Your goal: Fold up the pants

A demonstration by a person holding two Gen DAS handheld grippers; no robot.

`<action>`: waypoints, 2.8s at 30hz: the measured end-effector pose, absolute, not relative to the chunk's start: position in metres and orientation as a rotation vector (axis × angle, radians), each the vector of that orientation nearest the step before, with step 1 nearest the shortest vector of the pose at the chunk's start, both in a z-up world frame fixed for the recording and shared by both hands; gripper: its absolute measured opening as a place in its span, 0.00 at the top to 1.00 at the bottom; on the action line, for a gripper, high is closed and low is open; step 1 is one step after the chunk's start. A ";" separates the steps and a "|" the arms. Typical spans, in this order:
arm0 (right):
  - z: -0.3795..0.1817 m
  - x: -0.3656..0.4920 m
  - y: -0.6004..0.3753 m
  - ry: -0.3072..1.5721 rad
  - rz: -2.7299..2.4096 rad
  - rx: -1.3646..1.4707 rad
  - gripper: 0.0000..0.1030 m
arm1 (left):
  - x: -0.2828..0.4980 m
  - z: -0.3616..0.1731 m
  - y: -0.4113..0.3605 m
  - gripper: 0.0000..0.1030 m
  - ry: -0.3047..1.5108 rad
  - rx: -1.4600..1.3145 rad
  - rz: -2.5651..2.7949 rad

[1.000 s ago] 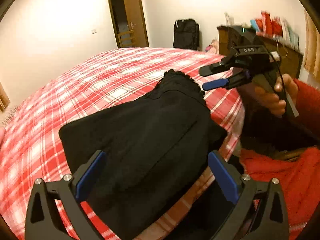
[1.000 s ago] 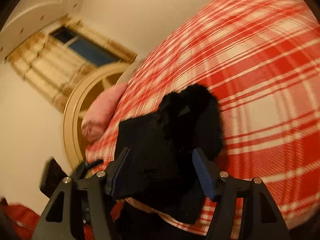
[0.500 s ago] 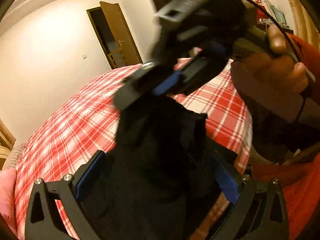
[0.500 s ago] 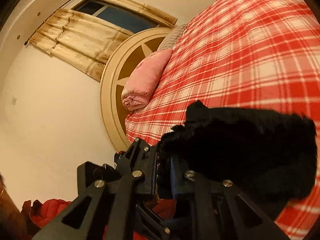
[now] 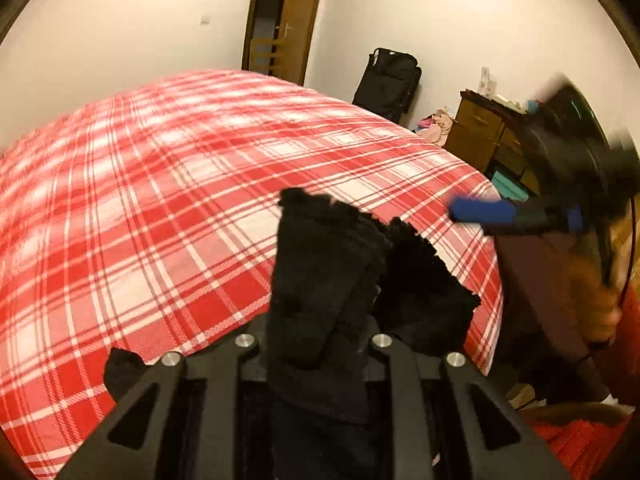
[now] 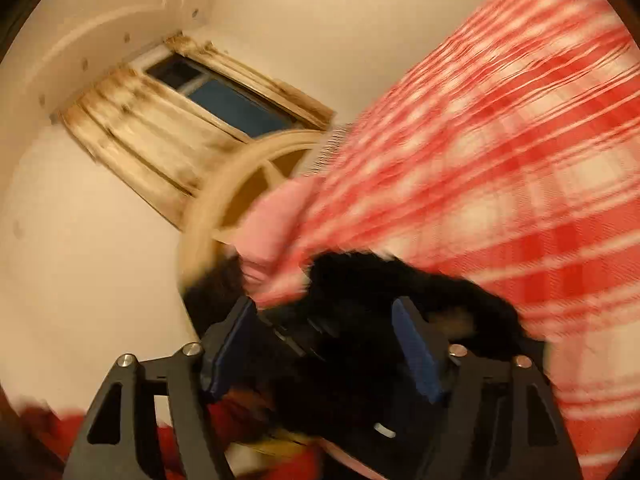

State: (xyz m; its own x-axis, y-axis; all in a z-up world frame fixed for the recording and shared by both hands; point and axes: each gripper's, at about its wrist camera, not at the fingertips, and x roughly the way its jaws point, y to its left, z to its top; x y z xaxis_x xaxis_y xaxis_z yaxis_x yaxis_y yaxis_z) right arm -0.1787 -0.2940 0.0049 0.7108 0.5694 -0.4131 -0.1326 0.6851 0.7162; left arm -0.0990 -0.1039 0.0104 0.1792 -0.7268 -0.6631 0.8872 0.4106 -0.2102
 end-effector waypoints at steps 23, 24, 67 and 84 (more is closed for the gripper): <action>-0.017 -0.145 -0.269 0.701 0.127 0.346 0.90 | -0.132 0.056 -0.076 0.85 0.580 0.073 -1.280; -0.026 -0.140 -0.269 0.701 0.121 0.349 0.90 | -0.137 0.054 -0.079 0.85 0.578 0.075 -1.299; 0.005 -0.176 -0.260 0.697 0.269 0.248 0.79 | -0.156 0.004 -0.031 0.03 0.667 0.158 -0.991; -0.048 -0.227 -0.379 0.656 0.082 0.586 0.27 | -0.142 -0.018 -0.048 0.03 0.748 0.140 -0.996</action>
State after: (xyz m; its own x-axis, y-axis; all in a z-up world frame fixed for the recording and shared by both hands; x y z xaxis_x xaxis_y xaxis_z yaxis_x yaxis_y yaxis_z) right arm -0.2267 -0.3785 -0.0478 0.7952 0.2518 -0.5516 0.1083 0.8361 0.5378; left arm -0.1417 -0.0480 -0.0183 0.3203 -0.7094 -0.6278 0.8008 0.5568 -0.2206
